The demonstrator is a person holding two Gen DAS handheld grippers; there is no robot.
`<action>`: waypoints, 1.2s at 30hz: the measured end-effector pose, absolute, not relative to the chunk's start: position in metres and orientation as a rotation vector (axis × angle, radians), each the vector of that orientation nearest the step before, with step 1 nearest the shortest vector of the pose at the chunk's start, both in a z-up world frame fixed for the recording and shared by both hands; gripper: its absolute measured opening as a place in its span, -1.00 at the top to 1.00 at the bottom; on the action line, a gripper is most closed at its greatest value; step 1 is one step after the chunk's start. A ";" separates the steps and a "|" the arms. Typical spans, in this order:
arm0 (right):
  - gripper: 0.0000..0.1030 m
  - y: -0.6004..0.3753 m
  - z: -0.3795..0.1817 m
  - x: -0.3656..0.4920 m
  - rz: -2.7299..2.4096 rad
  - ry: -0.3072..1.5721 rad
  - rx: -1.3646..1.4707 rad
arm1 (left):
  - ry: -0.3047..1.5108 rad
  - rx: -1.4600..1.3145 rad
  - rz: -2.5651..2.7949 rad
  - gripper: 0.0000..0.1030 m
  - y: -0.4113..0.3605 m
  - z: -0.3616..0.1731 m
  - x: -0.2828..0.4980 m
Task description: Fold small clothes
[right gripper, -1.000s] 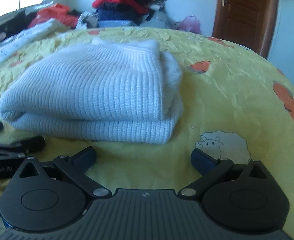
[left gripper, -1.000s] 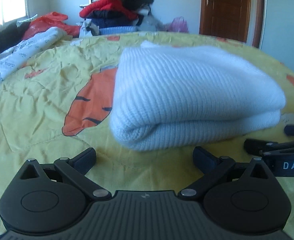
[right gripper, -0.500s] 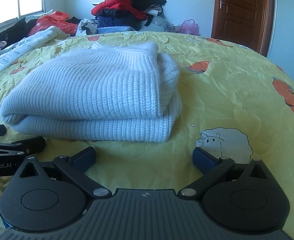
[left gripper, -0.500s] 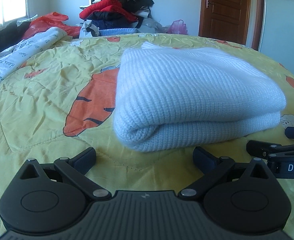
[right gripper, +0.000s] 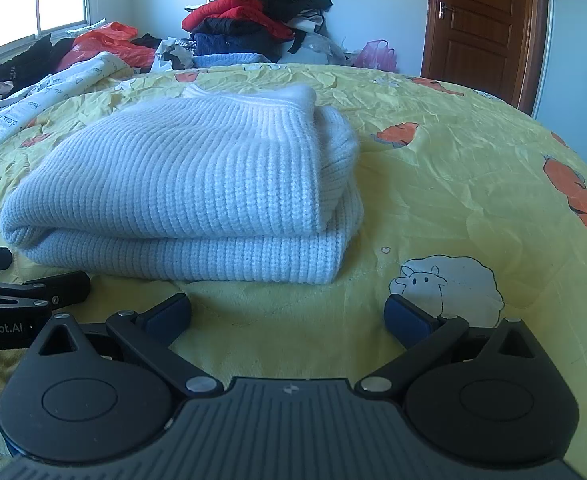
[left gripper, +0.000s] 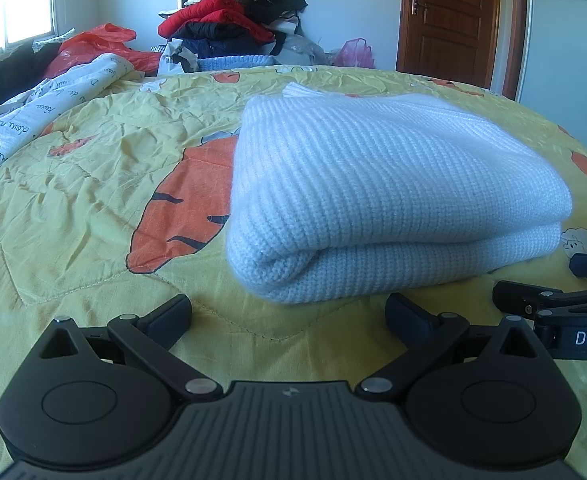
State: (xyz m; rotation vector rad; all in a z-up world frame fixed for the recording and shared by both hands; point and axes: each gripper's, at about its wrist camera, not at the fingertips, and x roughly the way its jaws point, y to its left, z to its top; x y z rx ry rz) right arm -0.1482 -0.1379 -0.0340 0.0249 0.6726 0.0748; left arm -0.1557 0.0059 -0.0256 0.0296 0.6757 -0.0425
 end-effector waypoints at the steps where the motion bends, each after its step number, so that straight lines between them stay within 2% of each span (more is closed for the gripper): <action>1: -1.00 -0.138 -0.034 -0.148 0.075 0.672 0.025 | 0.676 0.030 -0.042 -1.00 0.006 -0.026 -0.156; 36: -1.00 -0.133 -0.033 -0.151 0.073 0.670 0.026 | 0.675 0.030 -0.043 -1.00 0.006 -0.026 -0.156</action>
